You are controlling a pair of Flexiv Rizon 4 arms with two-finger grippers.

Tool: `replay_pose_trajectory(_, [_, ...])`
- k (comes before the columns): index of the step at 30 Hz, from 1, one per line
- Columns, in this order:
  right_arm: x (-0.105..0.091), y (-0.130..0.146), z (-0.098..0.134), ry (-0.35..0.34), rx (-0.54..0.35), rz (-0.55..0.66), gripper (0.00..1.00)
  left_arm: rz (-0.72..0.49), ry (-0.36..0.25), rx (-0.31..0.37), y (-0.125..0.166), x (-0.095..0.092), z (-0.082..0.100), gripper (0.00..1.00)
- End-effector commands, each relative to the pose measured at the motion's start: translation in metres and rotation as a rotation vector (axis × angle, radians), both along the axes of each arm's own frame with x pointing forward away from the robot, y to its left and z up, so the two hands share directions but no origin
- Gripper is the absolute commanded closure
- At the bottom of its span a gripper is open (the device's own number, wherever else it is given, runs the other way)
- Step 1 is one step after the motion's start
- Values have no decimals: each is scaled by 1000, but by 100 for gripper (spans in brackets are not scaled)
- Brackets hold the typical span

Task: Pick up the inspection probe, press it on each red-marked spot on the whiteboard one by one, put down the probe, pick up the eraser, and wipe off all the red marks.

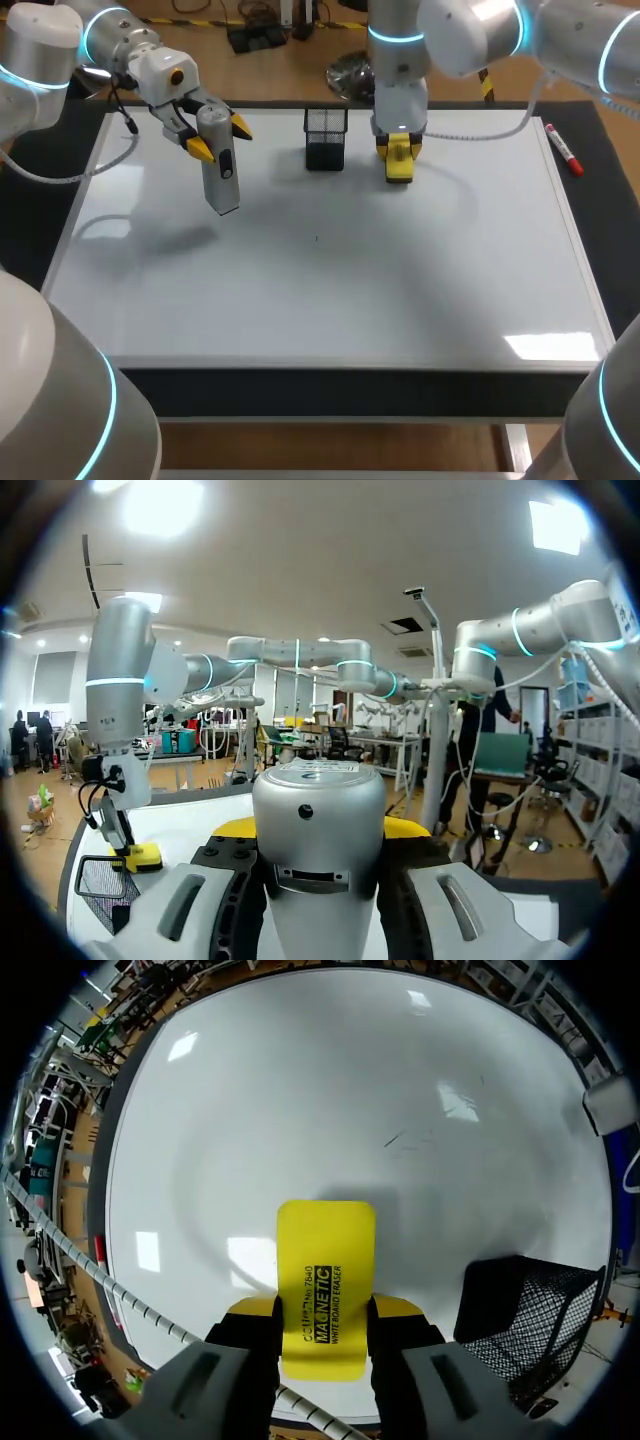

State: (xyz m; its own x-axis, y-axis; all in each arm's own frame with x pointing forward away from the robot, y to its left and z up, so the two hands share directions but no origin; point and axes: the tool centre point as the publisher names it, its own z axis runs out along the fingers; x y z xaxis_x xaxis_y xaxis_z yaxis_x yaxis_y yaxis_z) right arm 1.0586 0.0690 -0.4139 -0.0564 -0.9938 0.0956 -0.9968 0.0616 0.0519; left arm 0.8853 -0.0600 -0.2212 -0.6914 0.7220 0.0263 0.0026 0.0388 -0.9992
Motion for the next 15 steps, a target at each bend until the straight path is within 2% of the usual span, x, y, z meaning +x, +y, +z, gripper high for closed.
replay_pose_trajectory(1, [5,0,-2,-2,-4,-1,100,-3,1,1,0,1,1,100])
replay_pose_trajectory(8, [7,1,-6,-1,12,-16,100,-3,1,1,0,1,1,100])
replay_pose_trajectory(9, [7,0,-7,-2,11,-17,98,-3,1,1,0,1,1,100])
replay_pose_trajectory(10, [7,0,-7,-2,12,-17,78,-3,1,1,0,1,1,100])
replay_pose_trajectory(12, [7,-1,-7,-3,12,-24,61,-3,1,1,0,1,1,100])
replay_pose_trajectory(15, [7,-5,-6,-8,12,-41,50,-3,1,1,0,1,1,100])
